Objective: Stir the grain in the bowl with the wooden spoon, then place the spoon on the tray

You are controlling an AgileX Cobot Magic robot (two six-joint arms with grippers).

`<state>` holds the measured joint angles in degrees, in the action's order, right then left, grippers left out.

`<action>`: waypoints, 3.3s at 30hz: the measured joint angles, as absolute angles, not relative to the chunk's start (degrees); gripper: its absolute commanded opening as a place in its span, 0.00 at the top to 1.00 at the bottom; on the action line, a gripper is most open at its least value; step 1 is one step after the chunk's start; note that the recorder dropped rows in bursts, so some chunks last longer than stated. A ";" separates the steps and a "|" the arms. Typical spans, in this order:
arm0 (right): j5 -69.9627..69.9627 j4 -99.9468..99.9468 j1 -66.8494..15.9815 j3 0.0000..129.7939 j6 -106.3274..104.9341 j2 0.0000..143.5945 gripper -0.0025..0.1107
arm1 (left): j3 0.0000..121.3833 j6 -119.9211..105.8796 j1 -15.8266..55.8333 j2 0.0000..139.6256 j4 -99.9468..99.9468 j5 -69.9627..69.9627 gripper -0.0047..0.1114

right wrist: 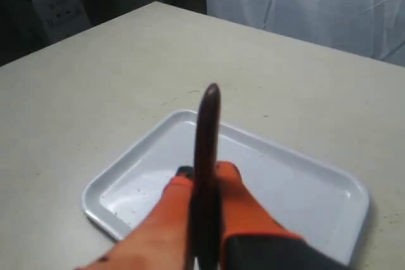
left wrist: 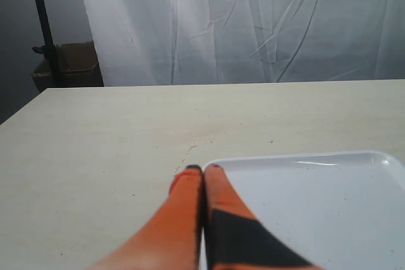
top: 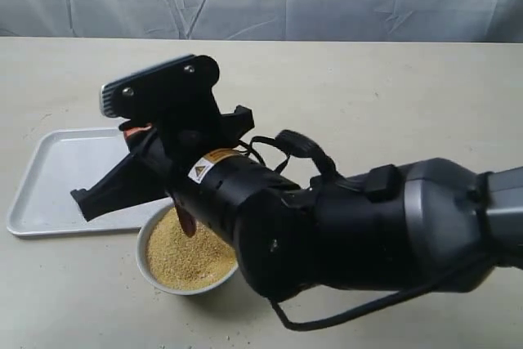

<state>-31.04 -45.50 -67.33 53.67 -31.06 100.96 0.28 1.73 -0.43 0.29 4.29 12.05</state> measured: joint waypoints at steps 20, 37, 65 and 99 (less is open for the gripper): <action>-19.49 -57.90 -63.79 59.29 -44.80 101.27 0.98 | 0.28 1.73 -0.43 0.29 4.29 12.05 0.96; 40.09 -39.63 -45.98 107.63 -36.55 122.12 0.98 | 0.28 1.73 -0.43 0.29 4.29 12.05 0.96; 54.64 -19.66 -52.09 138.35 -38.84 149.33 0.47 | 0.28 1.73 -0.43 0.29 4.29 12.05 0.96; 48.88 1.20 -30.24 61.94 7.49 84.70 0.98 | 0.28 1.73 -0.43 0.29 4.29 12.05 0.96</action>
<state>48.88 1.20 -30.24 61.94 7.49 84.70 0.28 1.73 -0.43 0.29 4.29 12.05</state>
